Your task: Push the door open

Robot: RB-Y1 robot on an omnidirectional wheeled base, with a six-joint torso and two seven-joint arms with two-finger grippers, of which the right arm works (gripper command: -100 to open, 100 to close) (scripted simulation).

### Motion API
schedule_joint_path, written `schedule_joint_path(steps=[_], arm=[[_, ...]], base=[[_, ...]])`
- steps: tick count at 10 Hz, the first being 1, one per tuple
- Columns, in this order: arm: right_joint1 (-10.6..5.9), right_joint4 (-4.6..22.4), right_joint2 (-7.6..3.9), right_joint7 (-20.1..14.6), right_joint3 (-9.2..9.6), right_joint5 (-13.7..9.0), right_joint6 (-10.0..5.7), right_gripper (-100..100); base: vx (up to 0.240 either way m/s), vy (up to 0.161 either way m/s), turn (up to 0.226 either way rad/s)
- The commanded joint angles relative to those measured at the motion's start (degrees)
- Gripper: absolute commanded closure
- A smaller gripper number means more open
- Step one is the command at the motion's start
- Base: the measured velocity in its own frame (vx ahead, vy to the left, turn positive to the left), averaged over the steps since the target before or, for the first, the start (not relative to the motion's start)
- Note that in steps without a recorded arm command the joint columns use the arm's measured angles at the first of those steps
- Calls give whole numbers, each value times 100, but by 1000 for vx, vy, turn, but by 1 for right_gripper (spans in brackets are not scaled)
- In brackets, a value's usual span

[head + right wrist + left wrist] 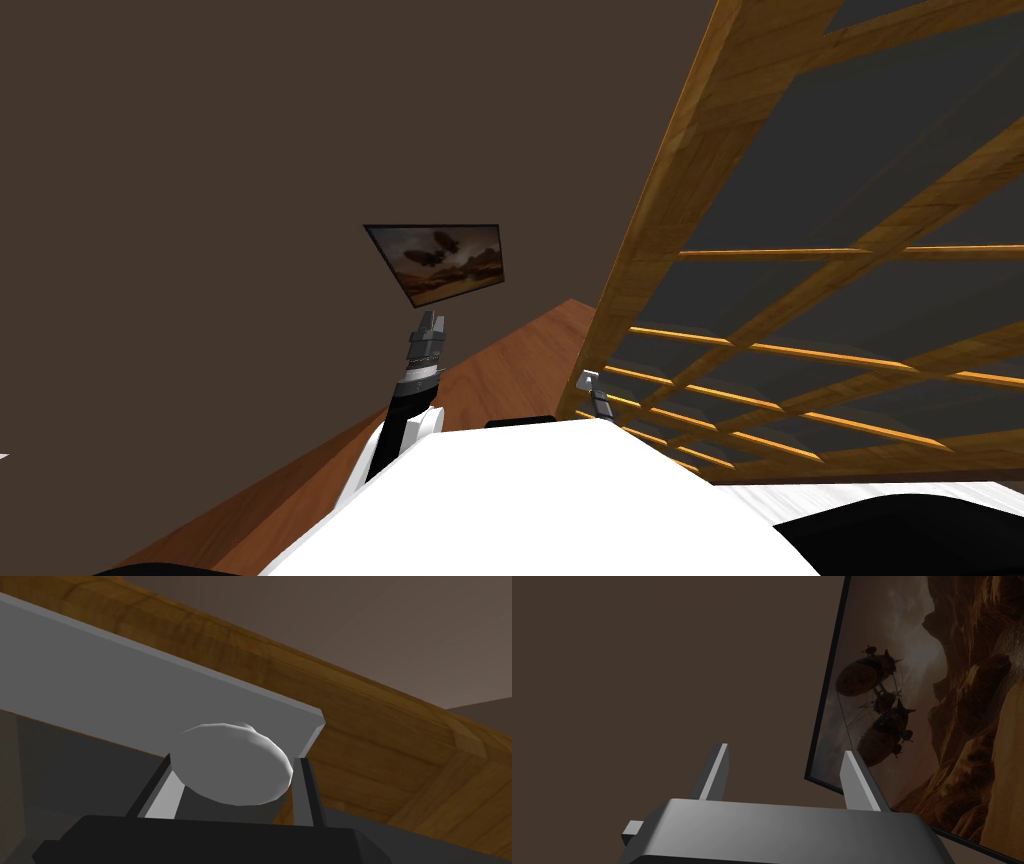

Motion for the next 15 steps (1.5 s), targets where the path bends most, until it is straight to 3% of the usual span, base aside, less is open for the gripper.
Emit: schedule_joint_path(steps=[1, 6, 15], arm=[[-92, 36, 15, -286, 59, -119, 15, 100], [-193, 67, 30, -868, 137, -275, 29, 100], [-495, 159, 79, -2186, 374, -747, 71, 100]], base=[[7, -20, -27], [6, -12, -11], [8, -15, -16]])
